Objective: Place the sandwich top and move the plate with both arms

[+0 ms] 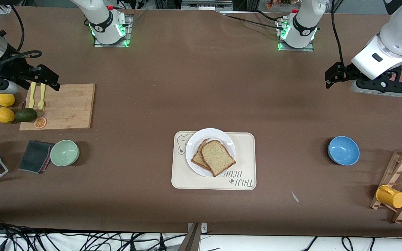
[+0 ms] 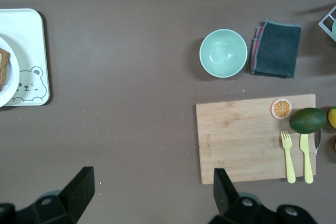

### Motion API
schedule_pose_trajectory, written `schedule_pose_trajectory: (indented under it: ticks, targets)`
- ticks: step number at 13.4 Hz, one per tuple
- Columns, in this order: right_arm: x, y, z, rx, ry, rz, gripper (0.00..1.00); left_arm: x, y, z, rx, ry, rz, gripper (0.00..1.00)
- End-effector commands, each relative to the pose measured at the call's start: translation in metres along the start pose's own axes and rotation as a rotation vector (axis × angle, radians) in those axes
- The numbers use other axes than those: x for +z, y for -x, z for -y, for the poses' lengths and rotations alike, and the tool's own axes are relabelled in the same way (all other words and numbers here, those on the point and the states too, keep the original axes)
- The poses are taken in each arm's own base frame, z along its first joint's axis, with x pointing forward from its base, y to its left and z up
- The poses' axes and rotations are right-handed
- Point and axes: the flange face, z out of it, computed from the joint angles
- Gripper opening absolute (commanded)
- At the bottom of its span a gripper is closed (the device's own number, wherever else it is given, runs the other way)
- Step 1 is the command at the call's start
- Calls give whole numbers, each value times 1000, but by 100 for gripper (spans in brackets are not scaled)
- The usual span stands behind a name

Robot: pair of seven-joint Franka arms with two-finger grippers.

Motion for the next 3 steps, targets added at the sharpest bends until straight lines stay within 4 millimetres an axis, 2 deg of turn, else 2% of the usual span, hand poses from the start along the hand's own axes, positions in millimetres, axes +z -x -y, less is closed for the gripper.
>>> schedule_pose_trajectory:
  ticks: [1, 3]
  targets:
    - [-9, 3, -3, 11, -17, 8, 100, -2, 3, -1, -12, 25, -7, 100]
    - [-10, 4, -2, 14, -18, 6, 100, -4, 2, -7, -1, 25, -12, 100]
